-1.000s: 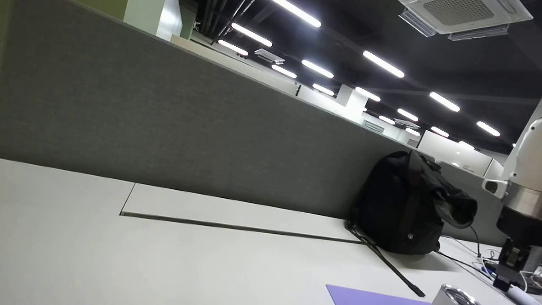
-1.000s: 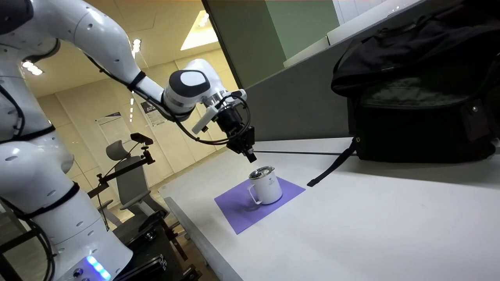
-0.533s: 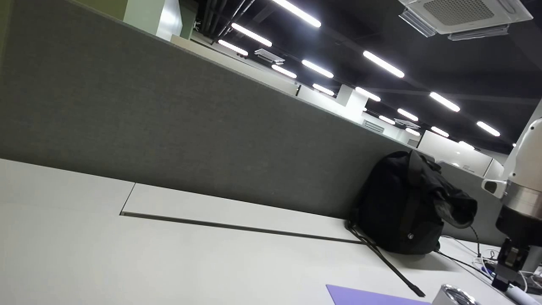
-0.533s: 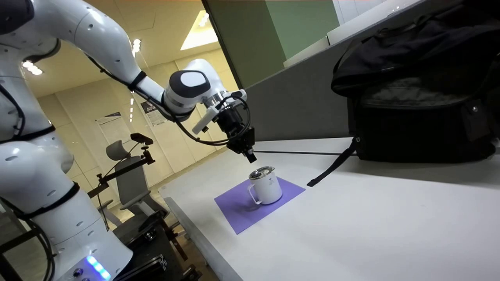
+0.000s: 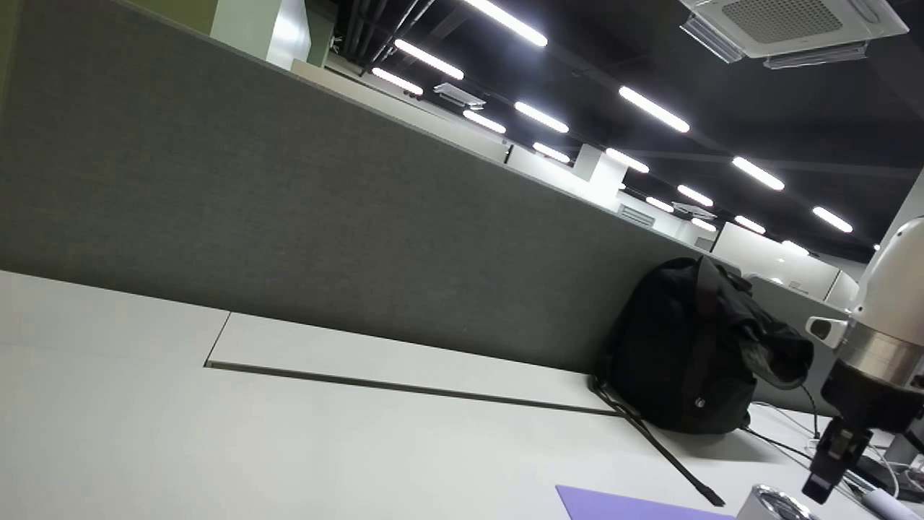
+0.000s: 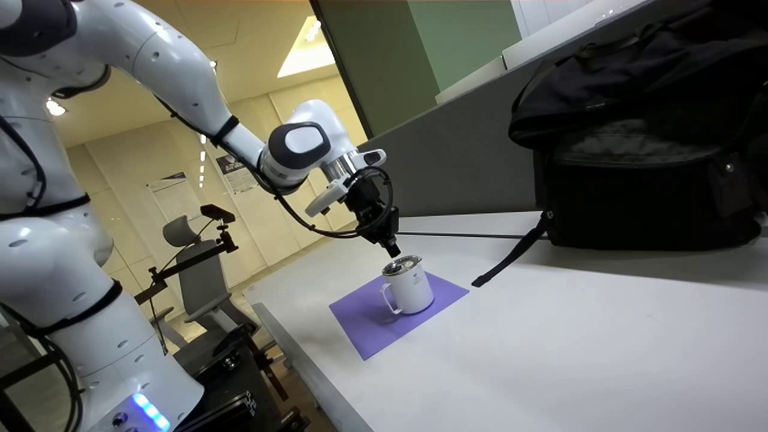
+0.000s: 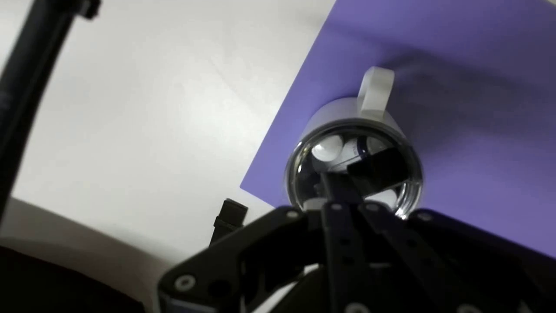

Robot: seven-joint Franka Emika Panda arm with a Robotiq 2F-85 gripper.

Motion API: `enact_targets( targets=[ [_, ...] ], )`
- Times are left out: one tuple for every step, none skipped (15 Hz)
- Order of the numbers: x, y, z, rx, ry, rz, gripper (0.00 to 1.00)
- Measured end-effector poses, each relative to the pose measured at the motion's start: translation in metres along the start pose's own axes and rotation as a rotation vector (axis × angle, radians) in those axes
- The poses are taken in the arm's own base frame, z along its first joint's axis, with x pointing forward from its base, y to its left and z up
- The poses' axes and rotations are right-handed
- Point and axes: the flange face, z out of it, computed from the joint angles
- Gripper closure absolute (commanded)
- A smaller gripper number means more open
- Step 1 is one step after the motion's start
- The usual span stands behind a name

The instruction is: Open the slider on the top of the cup

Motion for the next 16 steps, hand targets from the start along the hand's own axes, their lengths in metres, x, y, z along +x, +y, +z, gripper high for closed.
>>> enact_targets(
  targets=[
    [0.001,-0.001,0.005,0.012,-0.002,-0.002,1.0],
    [0.003,-0.003,0.011,0.023,-0.008,-0.005,1.0],
    [0.004,-0.005,0.016,0.034,-0.014,-0.006,1.0],
    [0.006,-0.006,0.021,0.044,-0.019,-0.007,1.0],
    [0.008,-0.008,0.026,0.051,-0.024,-0.009,1.0],
    [0.01,-0.008,0.029,0.057,-0.026,-0.013,1.0],
    [0.013,-0.007,0.028,0.059,-0.024,-0.014,1.0],
    [0.014,-0.007,0.028,0.062,-0.022,-0.014,1.0],
    [0.015,-0.006,0.028,0.063,-0.02,-0.016,1.0],
    [0.016,-0.006,0.029,0.064,-0.02,-0.018,1.0],
    [0.017,-0.006,0.029,0.064,-0.019,-0.019,1.0],
    [0.018,-0.006,0.029,0.064,-0.019,-0.02,1.0],
    [0.018,-0.006,0.028,0.064,-0.019,-0.021,1.0],
    [0.02,-0.007,0.027,0.066,-0.023,-0.024,1.0],
    [0.02,-0.008,0.025,0.068,-0.03,-0.029,1.0],
    [0.021,-0.009,0.023,0.072,-0.039,-0.036,1.0]
  ],
)
